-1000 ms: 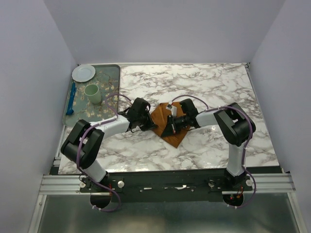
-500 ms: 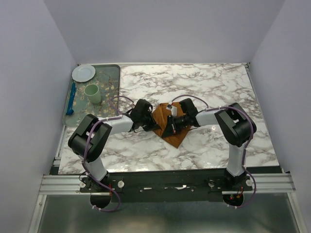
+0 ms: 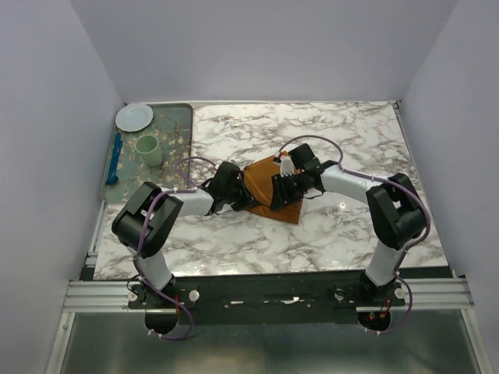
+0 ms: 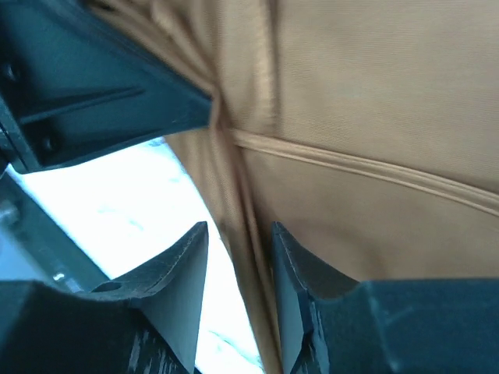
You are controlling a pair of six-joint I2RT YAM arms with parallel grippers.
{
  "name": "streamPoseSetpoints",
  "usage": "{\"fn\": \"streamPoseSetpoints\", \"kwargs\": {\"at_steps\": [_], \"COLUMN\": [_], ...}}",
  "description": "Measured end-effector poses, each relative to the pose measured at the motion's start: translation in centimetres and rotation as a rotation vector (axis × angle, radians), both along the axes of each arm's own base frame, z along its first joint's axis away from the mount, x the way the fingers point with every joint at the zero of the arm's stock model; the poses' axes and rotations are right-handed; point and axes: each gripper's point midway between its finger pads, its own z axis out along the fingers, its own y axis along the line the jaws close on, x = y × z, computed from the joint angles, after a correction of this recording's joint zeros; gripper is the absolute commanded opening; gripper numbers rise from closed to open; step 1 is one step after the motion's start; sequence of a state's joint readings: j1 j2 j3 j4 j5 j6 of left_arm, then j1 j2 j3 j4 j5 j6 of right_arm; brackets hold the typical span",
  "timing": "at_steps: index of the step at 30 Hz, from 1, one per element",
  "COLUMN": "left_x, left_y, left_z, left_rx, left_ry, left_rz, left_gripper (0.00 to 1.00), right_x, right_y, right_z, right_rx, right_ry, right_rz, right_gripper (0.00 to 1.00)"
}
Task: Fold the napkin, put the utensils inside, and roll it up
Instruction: Roll the napkin with the utensil
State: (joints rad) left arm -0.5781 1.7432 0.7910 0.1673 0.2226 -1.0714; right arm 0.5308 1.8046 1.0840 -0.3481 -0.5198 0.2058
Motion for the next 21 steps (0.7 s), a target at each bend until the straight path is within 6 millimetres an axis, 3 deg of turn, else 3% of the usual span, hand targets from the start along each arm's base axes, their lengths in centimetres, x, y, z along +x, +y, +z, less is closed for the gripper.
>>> {"fn": "streamPoseSetpoints", "kwargs": {"at_steps": [5, 8, 9, 12, 14, 18, 21], "left_x": [0.1, 0.3, 0.3, 0.4, 0.4, 0.5, 0.5], "left_y": [-0.3, -0.6, -0.7, -0.8, -0.9, -0.9, -0.9], "left_z": [-0.2, -0.2, -0.2, -0.2, -0.2, -0.2, -0.2], "left_rx": [-0.014, -0.023, -0.026, -0.028, -0.027, -0.024, -0.023], "left_ry": [0.000, -0.002, -0.002, -0.001, 0.000, 0.000, 0.000], "left_rz": [-0.011, -0.018, -0.020, -0.023, -0.025, -0.029, -0.031], "left_gripper": [0.00, 0.00, 0.00, 0.00, 0.00, 0.00, 0.00], "right_x": [1.9, 2.4, 2.4, 1.4, 0.9, -0.1, -1.0], "right_y": [-2.3, -3.6, -3.7, -3.0, -2.4, -2.6, -4.1], "right_z": [1.7, 2.8, 3.1, 4.2, 4.4, 3.0, 1.1], "right_rx": [-0.158, -0.238, -0.252, -0.254, -0.231, -0.226, -0.280], "right_ry": [-0.124, -0.185, -0.199, -0.225, -0.230, -0.212, -0.183], "right_rz": [-0.016, -0.024, -0.024, -0.006, -0.001, -0.017, -0.029], "right_gripper": [0.50, 0.34, 0.21, 0.11, 0.10, 0.10, 0.10]}}
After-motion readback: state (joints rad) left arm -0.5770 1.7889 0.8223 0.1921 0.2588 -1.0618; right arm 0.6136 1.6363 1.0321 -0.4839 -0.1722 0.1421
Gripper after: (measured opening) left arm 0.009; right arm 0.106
